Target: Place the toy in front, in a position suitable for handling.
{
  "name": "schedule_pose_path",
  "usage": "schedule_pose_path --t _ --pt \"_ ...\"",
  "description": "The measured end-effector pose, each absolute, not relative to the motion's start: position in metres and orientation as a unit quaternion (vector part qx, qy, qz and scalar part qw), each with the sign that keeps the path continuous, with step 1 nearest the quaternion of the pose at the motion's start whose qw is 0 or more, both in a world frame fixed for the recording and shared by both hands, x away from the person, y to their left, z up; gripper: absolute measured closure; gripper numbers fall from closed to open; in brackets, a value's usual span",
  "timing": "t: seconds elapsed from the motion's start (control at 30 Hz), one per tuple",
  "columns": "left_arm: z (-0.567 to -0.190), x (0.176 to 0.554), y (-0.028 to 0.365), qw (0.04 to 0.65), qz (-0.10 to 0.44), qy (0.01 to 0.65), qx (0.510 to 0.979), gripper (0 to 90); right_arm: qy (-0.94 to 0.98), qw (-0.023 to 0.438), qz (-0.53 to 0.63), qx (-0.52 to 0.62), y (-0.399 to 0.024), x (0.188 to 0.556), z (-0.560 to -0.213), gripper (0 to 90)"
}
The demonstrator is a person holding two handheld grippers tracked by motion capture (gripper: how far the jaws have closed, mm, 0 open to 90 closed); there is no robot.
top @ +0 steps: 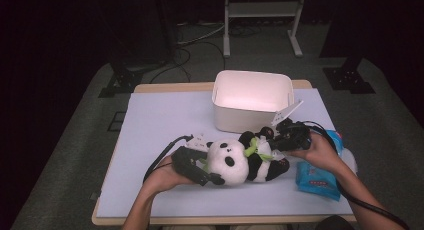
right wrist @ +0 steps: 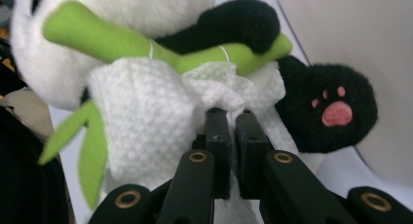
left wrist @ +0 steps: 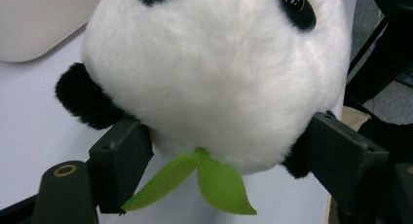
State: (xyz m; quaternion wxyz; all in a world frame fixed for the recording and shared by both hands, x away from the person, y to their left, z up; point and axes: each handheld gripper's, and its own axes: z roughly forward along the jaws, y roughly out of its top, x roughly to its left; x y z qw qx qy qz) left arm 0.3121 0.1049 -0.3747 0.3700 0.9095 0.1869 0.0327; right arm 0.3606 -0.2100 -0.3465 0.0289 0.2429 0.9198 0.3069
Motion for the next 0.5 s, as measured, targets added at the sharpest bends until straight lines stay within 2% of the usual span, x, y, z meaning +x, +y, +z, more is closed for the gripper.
schedule_pose_path --t 0.5 --pt "-0.369 0.308 0.099 0.378 0.039 0.184 0.907 20.8 0.923 0.037 0.341 0.174 -0.180 0.331 -0.314 85.7"
